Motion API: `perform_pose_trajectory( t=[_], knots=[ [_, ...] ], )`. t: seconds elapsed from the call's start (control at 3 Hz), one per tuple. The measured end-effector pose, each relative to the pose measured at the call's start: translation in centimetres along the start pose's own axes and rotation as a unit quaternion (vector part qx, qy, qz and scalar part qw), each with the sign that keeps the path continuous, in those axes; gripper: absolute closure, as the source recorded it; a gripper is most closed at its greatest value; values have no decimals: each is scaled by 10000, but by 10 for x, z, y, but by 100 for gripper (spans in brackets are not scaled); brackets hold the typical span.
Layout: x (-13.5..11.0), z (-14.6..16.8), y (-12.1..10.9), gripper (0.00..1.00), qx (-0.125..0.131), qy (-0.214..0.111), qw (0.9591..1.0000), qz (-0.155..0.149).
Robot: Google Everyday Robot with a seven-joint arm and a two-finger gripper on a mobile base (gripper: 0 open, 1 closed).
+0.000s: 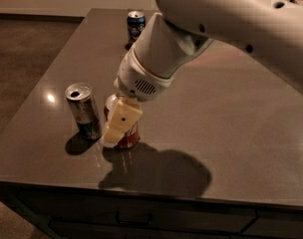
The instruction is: Move coke can near redbull can
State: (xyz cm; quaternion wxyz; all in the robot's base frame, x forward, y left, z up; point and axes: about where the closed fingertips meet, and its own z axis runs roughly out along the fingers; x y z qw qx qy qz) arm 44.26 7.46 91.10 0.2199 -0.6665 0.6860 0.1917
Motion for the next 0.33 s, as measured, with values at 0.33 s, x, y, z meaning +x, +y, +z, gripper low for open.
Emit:
perform_pose_trajectory(
  t=[0.33],
  knots=[
    [0, 0, 0, 0, 0, 0, 10000, 0]
  ],
)
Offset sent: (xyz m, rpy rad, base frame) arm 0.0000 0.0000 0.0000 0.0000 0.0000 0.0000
